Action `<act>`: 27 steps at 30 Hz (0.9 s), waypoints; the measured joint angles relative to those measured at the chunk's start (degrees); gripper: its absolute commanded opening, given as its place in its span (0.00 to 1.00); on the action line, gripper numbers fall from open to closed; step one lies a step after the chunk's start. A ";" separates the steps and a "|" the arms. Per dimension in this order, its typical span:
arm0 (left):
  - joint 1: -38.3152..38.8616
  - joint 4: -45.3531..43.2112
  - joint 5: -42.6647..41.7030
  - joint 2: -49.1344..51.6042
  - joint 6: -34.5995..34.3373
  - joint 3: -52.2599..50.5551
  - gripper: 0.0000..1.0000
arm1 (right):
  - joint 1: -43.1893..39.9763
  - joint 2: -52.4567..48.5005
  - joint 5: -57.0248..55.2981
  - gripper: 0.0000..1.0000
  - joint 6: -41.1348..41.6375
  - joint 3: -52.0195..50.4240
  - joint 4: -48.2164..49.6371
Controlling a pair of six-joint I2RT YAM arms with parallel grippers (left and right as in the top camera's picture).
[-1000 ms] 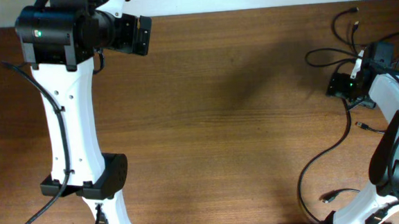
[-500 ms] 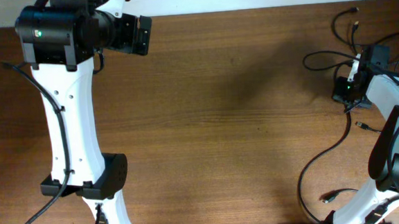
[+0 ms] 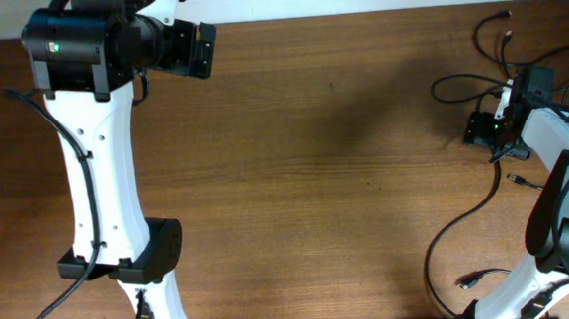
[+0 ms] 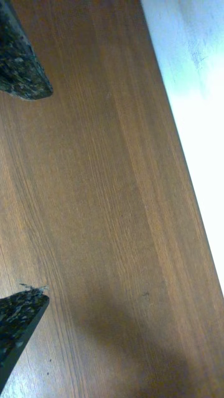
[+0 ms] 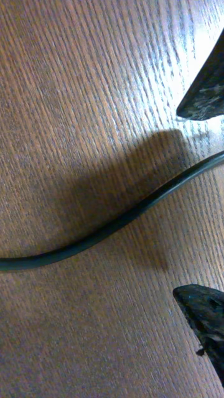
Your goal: Untangle cables
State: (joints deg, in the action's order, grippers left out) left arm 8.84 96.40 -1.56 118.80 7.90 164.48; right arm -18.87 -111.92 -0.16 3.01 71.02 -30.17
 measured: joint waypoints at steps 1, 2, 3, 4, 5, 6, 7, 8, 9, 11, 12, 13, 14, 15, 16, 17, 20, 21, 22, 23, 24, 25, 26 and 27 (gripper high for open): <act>0.00 -0.02 0.02 0.00 0.00 0.00 0.99 | 0.00 0.00 0.00 0.84 -0.02 0.00 0.00; 0.00 -0.02 0.02 0.00 0.00 0.00 0.99 | 0.00 0.00 0.00 0.82 -0.02 0.00 0.00; 0.00 -0.02 0.02 0.00 0.00 0.00 0.99 | 0.00 0.00 0.00 0.81 -0.04 -0.04 0.02; 0.00 -0.02 0.02 0.00 0.00 0.00 0.99 | 0.00 0.00 0.00 0.81 0.04 -0.11 0.09; 0.00 -0.02 0.02 0.00 0.00 0.00 0.99 | 0.00 0.00 0.00 0.81 -0.02 -0.24 0.26; 0.00 -0.02 0.02 0.00 0.00 0.00 0.99 | 0.00 -0.02 0.00 0.81 0.00 -0.48 0.42; 0.00 -0.02 0.02 0.00 0.00 0.00 0.99 | 0.00 -0.02 0.00 0.81 0.00 -0.83 0.50; 0.00 -0.04 0.02 0.00 0.00 0.00 0.99 | 0.00 -0.17 0.00 0.81 0.00 -1.22 0.66; 0.00 -0.04 0.02 0.00 0.00 0.00 0.99 | 0.00 -0.39 -0.09 0.81 0.02 -1.46 0.79; 0.00 -0.13 0.02 0.00 0.00 0.00 0.99 | 0.00 -0.44 -0.13 0.67 0.00 -1.68 1.73; 0.00 -0.15 0.00 0.00 0.00 0.00 0.99 | 0.00 -0.44 -0.15 0.05 -0.02 -1.73 1.90; 0.00 -0.15 0.02 0.00 0.00 0.00 0.99 | 0.00 -0.44 -0.17 0.04 -0.04 -1.75 2.10; 0.00 -0.15 0.02 0.00 0.00 0.00 0.99 | 0.00 -0.44 -0.17 0.04 0.02 -1.79 2.32; 0.00 -0.15 0.02 0.00 0.00 0.00 0.99 | 0.00 -0.44 -0.15 0.04 -0.07 -1.84 2.45; 0.00 -0.15 0.00 0.00 0.00 0.00 0.99 | 0.00 -0.44 -0.17 0.04 -0.07 -1.86 2.64; 0.00 -0.15 0.02 0.00 0.00 0.00 0.99 | 0.00 -0.44 -0.13 0.04 -0.09 -1.88 3.02; 0.00 -0.15 0.02 0.00 0.00 0.00 0.99 | 0.11 -0.44 0.28 0.04 -0.46 -1.97 3.50; 0.00 -0.15 0.00 0.00 0.00 0.00 0.99 | 0.11 -0.44 0.28 0.04 -0.59 -2.03 3.76; 0.00 -0.15 0.02 0.00 0.00 0.00 0.99 | 0.15 -0.44 0.31 0.04 -0.66 -2.10 4.13; 0.00 -0.15 0.02 0.00 0.00 0.00 0.99 | 0.22 -0.52 0.46 0.04 -0.70 -2.14 4.76; 0.00 -0.15 0.02 0.00 0.00 0.00 0.99 | 0.33 -0.59 0.48 0.04 -0.68 -2.16 5.18; 0.00 -0.15 0.02 0.00 0.00 0.00 0.99 | 0.55 -0.66 0.48 0.04 -0.68 -2.16 5.35; 0.00 -0.17 0.02 0.00 0.00 0.00 0.99 | 0.90 -0.66 0.46 0.04 -0.72 -2.12 5.42; 0.00 -0.20 0.02 0.00 0.00 0.00 0.99 | 1.14 -0.66 0.48 0.04 -0.70 -2.03 5.31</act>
State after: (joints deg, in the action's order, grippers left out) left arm 8.84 96.20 -1.54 118.80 7.90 164.48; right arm -17.74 -112.57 0.32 2.31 68.99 -24.86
